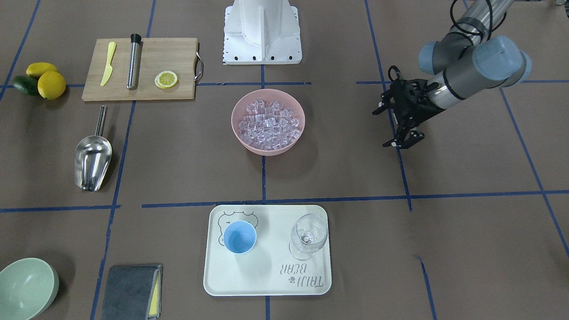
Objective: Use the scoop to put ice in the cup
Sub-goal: 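Move the left gripper beside the pink bowl while the right gripper approaches the metal scoop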
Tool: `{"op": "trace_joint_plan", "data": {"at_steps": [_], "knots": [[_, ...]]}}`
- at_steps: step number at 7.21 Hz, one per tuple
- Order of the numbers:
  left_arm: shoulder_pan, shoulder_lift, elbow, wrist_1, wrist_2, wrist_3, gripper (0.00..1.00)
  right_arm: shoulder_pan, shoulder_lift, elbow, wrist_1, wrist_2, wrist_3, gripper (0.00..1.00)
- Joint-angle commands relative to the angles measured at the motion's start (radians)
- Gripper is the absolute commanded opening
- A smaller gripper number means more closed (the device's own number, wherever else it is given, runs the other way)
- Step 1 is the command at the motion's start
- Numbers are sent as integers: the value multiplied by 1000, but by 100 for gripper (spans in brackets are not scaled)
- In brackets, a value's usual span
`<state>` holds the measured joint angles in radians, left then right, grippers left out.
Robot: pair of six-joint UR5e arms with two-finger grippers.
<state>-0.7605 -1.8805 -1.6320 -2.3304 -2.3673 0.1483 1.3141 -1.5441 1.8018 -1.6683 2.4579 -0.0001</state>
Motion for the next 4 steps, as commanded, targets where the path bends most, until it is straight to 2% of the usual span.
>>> {"op": "trace_joint_plan", "data": {"at_steps": [1,2,3,4], "knots": [[94,-86,63,0,23,-1,100,-77,-98,92,121,-10,127,100],[101,-88,61,0,23,-3,100,-140,-169,93,389,-64,326,100],[101,-82,55,0,25,-3,100,-247,-212,93,618,-144,626,100],[101,-85,57,0,26,-3,100,-356,-249,97,760,-239,863,100]]}}
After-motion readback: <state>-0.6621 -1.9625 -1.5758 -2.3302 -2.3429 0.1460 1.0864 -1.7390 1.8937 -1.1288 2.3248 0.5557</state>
